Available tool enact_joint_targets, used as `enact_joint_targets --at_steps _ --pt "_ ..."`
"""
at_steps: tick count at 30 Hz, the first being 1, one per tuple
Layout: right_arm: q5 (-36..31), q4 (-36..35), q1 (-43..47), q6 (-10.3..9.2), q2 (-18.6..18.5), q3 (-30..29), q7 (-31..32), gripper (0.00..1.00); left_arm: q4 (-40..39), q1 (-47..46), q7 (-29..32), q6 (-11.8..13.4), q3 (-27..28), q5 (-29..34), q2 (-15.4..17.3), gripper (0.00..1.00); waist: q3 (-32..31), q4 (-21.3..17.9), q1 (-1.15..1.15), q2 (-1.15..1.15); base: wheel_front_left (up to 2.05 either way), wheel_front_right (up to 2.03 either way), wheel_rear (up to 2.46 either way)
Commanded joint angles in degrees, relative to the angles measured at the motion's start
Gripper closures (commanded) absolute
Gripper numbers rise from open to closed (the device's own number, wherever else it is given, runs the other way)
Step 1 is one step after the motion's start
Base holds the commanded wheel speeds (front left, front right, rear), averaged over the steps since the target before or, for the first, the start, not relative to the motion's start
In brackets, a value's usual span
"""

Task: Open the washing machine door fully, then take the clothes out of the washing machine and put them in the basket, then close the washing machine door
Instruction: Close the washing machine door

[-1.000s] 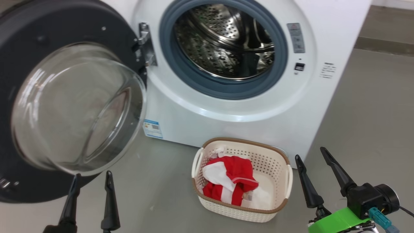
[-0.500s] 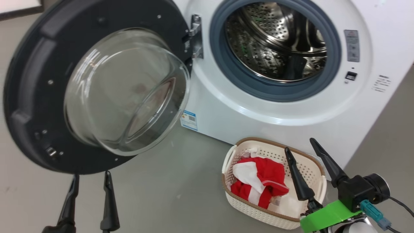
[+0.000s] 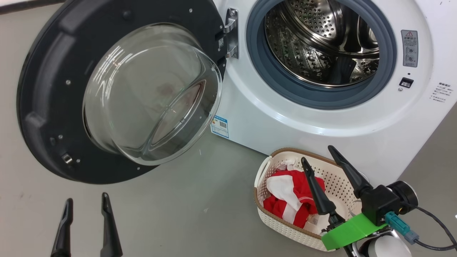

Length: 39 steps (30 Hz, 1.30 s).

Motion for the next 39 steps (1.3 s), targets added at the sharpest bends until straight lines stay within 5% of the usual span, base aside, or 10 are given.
enact_joint_targets --at_steps 1,3,12,21,39 --pt "0.33 -1.18 -2.60 0.25 -0.20 1.52 -0.37 0.00 -1.78 -0.94 -0.48 0.47 2.15 0.46 0.56 0.02 -0.02 -0.06 0.00 0.00 0.00 0.00 0.00" --pt "0.26 -1.09 -2.58 0.25 -0.20 1.60 -0.37 0.00 -1.68 -0.97 -0.60 0.71 2.11 0.85 0.74 0.99 -0.07 -0.15 0.00 0.00 0.00 0.00 0.00" --pt "-0.49 -1.05 -1.47 0.25 -0.20 0.29 -0.37 0.00 -3.28 -5.23 -3.65 1.75 5.01 -1.45 0.34 1.00 -0.52 -0.75 0.00 0.00 0.00 0.00 0.00" --pt "-1.52 -1.34 0.34 0.25 -0.20 -0.99 -0.37 0.00 -3.17 -18.05 -5.01 -0.14 10.88 -6.79 2.69 1.00 -0.86 -1.36 0.00 0.00 0.00 0.00 0.00" --pt "-1.48 -2.34 4.04 0.25 -0.20 -2.30 0.02 0.00 23.42 -40.53 -0.83 -6.48 25.55 -28.45 9.17 1.00 -4.13 -5.50 0.00 0.00 0.00 0.00 0.00"
